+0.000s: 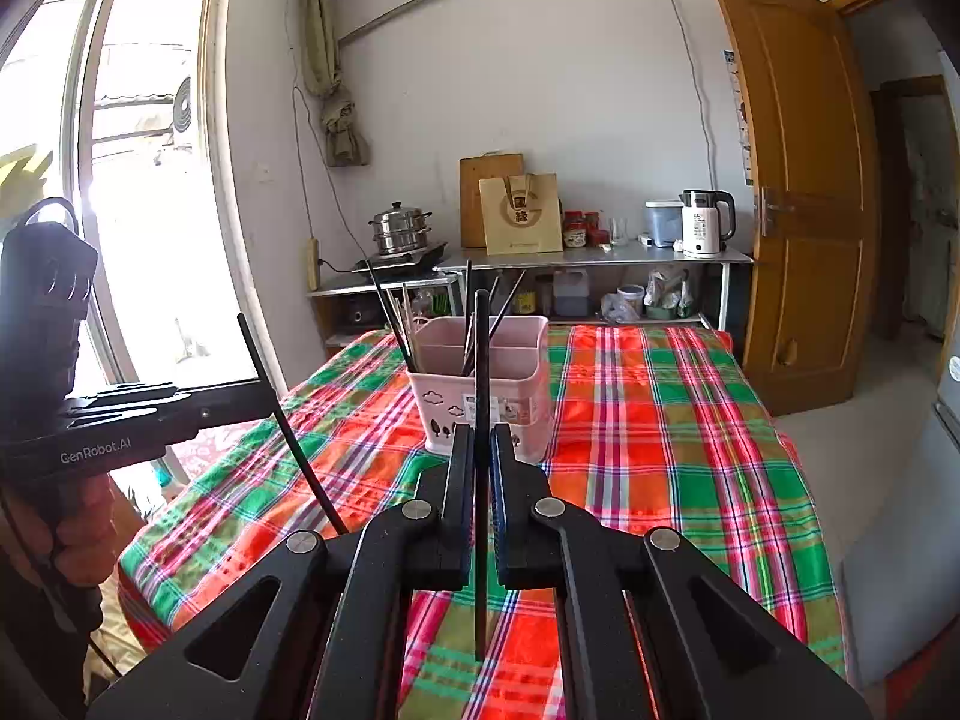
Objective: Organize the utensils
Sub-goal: 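Lift both held black chopsticks and carry them above the pink basket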
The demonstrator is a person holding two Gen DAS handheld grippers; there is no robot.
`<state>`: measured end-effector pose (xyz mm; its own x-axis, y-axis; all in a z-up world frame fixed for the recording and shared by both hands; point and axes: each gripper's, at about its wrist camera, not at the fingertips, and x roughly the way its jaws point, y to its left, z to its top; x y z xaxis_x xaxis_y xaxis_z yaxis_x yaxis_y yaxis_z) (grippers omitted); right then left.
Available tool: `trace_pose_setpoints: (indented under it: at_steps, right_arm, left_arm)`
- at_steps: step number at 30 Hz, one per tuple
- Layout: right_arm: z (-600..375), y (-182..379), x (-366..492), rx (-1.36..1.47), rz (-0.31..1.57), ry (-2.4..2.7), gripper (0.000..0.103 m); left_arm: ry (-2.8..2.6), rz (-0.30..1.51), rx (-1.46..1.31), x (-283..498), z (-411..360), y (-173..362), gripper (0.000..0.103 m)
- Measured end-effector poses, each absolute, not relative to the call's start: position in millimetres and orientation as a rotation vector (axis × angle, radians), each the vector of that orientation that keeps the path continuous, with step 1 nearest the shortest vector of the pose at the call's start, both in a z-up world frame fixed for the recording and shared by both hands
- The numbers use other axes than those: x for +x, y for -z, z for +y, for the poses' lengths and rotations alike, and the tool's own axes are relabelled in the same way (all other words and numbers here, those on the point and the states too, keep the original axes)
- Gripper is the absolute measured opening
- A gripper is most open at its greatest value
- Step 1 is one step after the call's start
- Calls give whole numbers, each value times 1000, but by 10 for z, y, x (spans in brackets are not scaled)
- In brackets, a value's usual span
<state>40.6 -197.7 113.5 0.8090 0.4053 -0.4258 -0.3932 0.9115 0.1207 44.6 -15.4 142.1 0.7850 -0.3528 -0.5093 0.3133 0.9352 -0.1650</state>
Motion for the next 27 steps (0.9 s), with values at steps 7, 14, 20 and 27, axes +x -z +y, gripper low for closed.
trace_pose_setpoints:
  at_steps: [7,14,20,27]
  right_arm:
    - [-1937,-1149,454,19,456,-434,5]
    - [-1875,-1195,555,12,447,-441,5]
    - [-1784,-1307,700,6,423,-460,5]
    - [-1608,-1469,966,-2,391,-482,5]
  left_arm:
    - [375,563,-69,476,-155,-1419,4]
    - [384,568,-102,562,-26,-1454,4]
    - [347,559,-103,684,120,-1563,4]
    - [303,552,-94,989,301,-1800,4]
